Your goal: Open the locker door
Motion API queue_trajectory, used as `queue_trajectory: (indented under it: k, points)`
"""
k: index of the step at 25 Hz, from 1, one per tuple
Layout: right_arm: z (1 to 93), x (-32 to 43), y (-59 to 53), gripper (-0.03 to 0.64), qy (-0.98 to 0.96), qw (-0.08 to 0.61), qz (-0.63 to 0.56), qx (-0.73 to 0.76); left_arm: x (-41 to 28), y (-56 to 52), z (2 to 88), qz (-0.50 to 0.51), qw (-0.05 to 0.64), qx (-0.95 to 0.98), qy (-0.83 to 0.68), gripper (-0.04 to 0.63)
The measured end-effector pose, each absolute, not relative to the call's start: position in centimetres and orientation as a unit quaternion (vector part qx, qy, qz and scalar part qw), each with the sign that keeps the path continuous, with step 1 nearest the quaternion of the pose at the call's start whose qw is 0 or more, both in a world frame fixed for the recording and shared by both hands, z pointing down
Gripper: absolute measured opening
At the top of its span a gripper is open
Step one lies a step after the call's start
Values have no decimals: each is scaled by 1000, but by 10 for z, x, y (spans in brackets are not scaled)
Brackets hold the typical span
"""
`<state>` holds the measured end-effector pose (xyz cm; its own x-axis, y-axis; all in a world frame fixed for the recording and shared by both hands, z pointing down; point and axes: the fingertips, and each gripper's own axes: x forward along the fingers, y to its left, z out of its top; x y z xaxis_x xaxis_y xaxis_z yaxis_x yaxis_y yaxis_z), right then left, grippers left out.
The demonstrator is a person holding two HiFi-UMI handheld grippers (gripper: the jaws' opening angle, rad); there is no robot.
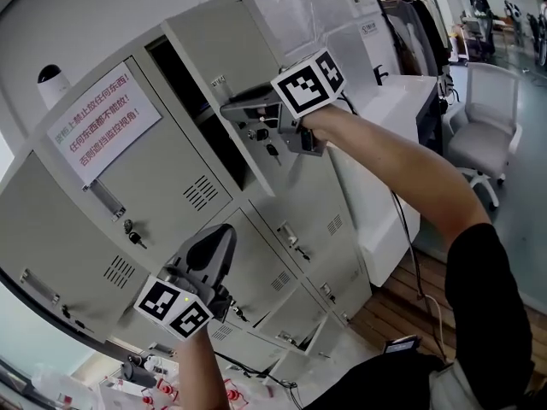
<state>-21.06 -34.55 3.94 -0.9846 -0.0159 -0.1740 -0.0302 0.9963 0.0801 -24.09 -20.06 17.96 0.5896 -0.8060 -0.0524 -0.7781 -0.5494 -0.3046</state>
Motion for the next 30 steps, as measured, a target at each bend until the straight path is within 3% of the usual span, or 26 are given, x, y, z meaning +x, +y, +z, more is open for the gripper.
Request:
queue_trajectory:
  k: [10, 30]
  points:
    - [41, -160, -336, 117, 994, 92, 48, 46, -216, -211, 173, -37, 155, -871, 464, 18]
    - [39, -139, -335, 114, 990, 74, 49, 108, -234, -238, 173, -43, 147, -894, 420, 18]
